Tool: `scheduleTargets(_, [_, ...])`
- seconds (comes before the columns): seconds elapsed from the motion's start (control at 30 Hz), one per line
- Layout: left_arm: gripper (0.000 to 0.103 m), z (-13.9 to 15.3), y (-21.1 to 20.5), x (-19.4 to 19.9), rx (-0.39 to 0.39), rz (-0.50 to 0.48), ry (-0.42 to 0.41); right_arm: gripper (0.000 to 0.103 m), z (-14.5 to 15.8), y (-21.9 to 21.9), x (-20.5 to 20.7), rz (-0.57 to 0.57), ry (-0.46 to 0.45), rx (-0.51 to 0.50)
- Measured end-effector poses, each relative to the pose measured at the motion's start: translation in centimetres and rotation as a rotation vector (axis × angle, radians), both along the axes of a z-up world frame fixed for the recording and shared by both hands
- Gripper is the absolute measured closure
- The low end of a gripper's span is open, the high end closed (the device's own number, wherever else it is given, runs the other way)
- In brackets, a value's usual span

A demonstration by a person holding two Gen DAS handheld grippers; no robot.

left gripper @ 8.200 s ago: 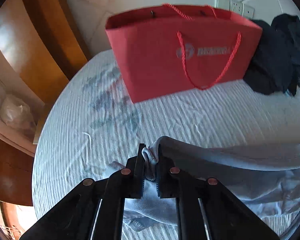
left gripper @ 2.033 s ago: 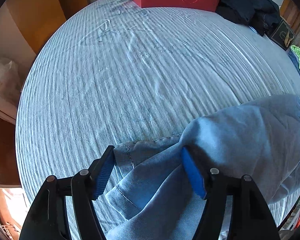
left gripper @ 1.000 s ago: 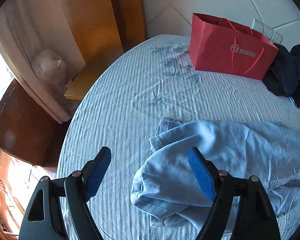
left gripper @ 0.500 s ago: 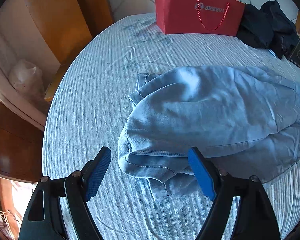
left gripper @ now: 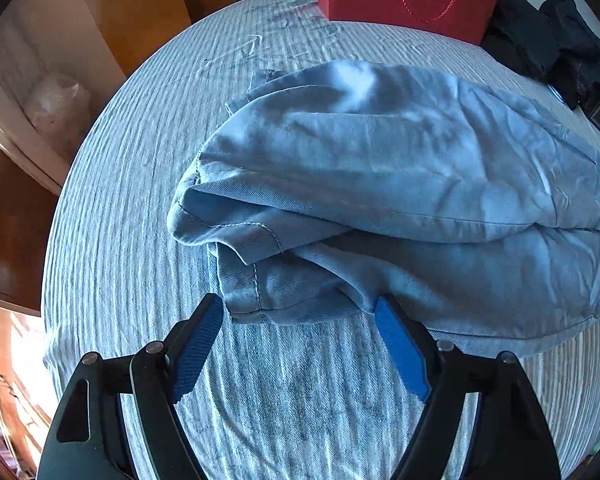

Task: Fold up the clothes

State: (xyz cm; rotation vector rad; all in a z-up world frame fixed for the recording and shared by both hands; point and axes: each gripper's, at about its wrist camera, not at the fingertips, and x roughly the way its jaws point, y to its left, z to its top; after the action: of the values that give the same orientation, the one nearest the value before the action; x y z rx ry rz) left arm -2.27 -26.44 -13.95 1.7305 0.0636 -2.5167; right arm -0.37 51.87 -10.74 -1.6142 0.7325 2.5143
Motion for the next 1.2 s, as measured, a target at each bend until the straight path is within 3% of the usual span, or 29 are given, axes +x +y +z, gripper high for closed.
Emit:
scheduleTargets(0.07, [0.048, 0.2, 0.2, 0.2, 0.028, 0.014, 0.014, 0.026, 0.0, -0.2, -0.7, -0.018, 0.005, 0.005])
scheduleTargets(0.1, [0.058, 0.4, 0.4, 0.2, 0.027, 0.012, 0.018, 0.061, 0.5, -0.2, -1.0, -0.029, 0.005, 0.045])
scheduleTargets(0.13, [0.086, 0.7, 0.8, 0.3, 0.020, 0.006, 0.022, 0.082, 1.0, -0.2, -1.2, -0.040, 0.005, 0.084])
scheduleTargets(0.17, [0.100, 1.0, 1.1, 0.3, -0.038, 0.012, 0.019, 0.083, 1.5, -0.1, -1.5, -0.051, 0.005, 0.124])
scheduleTargets(0.3, [0.100, 2.3, -0.9, 0.9, -0.098, 0.074, 0.018, 0.090, 3.6, 0.0, -2.5, -0.093, 0.005, 0.284])
scheduleTargets(0.4, [0.100, 2.6, -3.0, 1.8, -0.025, 0.116, 0.020, 0.089, 4.7, 0.0, -3.0, -0.111, 0.009, 0.362])
scheduleTargets(0.43, [0.099, 2.7, -3.7, 2.1, 0.002, 0.129, 0.023, 0.080, 4.7, 0.0, -2.8, -0.101, 0.014, 0.341])
scheduleTargets(0.47, [0.090, 3.3, -3.9, 2.2, 0.015, 0.128, 0.044, 0.071, 4.6, -0.1, -2.7, -0.091, 0.019, 0.320])
scheduleTargets(0.5, [0.080, 4.1, -4.0, 2.4, 0.023, 0.121, 0.072, 0.046, 4.6, -0.1, -2.5, -0.081, 0.024, 0.299])
scheduleTargets(0.53, [0.057, 4.9, -4.0, 2.5, 0.032, 0.114, 0.100, 0.035, 4.5, -0.1, -2.4, -0.071, 0.030, 0.279])
scheduleTargets(0.57, [0.043, 5.5, -3.6, 2.5, 0.022, 0.098, 0.127, 0.031, 4.5, -0.1, -2.2, -0.061, 0.035, 0.258])
scheduleTargets(0.83, [0.042, 5.4, -0.2, -1.6, -0.075, -0.025, 0.131, 0.031, 2.4, -2.2, -1.7, -0.004, -0.011, 0.194])
scheduleTargets(0.93, [0.042, 4.1, 0.4, -3.0, -0.081, -0.077, 0.113, 0.031, 2.2, -2.8, -1.2, 0.009, -0.020, 0.182])
scheduleTargets(1.2, [0.042, 1.7, 0.0, -5.0, -0.062, -0.091, 0.065, 0.037, 1.9, -3.1, -0.7, -0.018, -0.020, 0.112])
